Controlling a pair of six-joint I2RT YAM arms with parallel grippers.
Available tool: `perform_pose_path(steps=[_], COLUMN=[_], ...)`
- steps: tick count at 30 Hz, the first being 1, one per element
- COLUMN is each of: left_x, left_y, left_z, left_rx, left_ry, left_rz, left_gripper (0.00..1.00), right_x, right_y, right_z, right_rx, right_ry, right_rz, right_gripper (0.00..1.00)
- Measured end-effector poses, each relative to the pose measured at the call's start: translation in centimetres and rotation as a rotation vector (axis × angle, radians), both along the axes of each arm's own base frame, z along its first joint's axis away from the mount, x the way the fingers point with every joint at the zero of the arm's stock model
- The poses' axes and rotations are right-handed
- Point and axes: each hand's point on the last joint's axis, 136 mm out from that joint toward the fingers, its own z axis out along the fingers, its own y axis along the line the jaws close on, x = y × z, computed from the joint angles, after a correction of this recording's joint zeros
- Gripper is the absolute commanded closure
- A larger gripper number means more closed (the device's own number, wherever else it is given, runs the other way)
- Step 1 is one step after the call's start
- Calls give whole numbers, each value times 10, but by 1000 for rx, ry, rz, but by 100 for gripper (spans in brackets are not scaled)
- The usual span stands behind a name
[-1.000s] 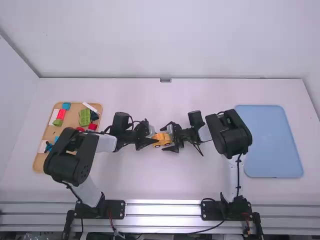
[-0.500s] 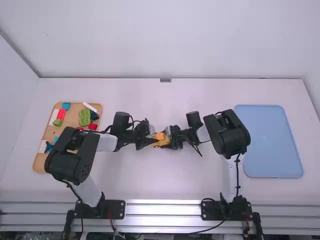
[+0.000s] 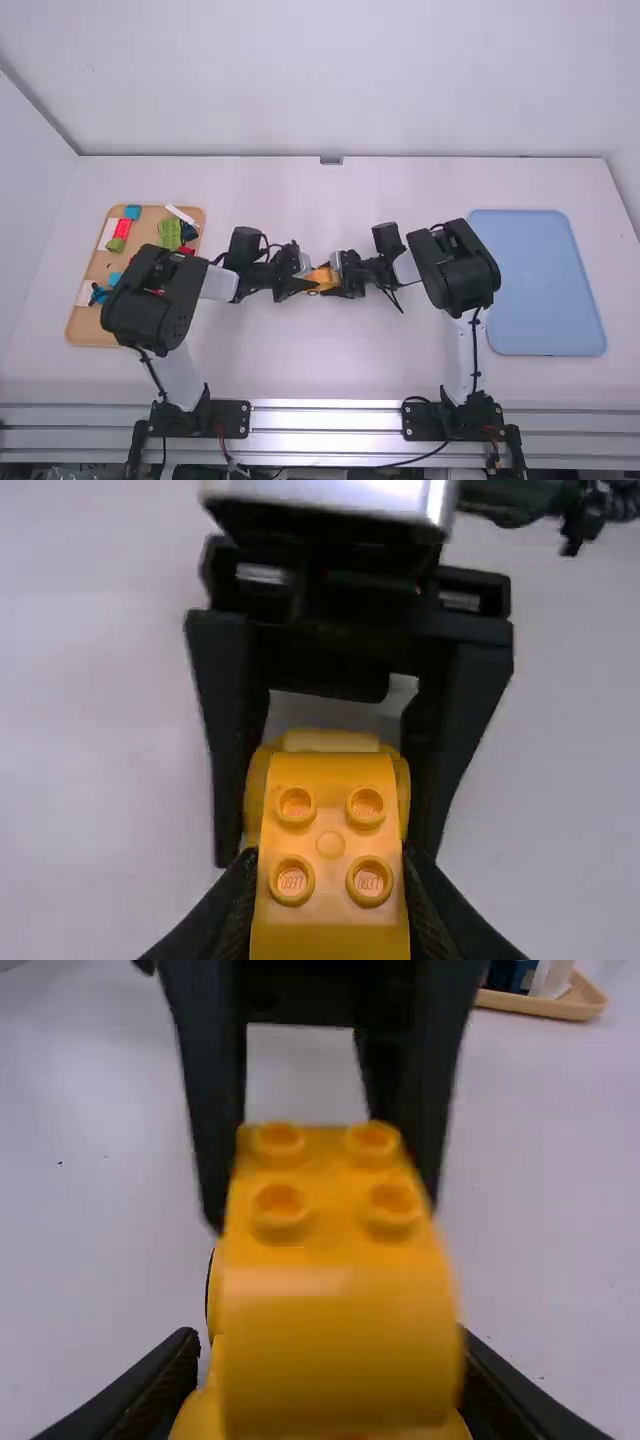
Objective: Assemble lego blocks to make yellow taxi
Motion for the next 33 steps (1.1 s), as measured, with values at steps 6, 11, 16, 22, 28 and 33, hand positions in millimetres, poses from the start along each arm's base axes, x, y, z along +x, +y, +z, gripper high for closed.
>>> perform_pose_path(steps=[6, 11, 16, 22, 28, 33], left_x=[8, 13, 12, 9, 9, 10], left_y=[-3, -6, -7, -7, -13, -18], left_z=[1, 0, -1, -3, -5, -7], left_rx=[-5, -16, -19, 0, 41, 98], left_ry=[-20, -12, 0, -1, -27, -44], left_rz=[-14, -25, -36, -69, -75, -65], left_gripper=[95, 94, 94, 98, 98, 98], right_x=[0, 1, 1, 0, 1, 2], right_y=[0, 0, 0, 0, -2, -7], right_z=[0, -1, -1, 0, 0, 0], right_rx=[-2, -4, -4, -1, 2, 4], right_ry=[4, 5, 5, 10, 11, 11], right_rz=[-3, -5, -6, -2, -5, -14], right_gripper=[49, 49, 48, 48, 48, 48])
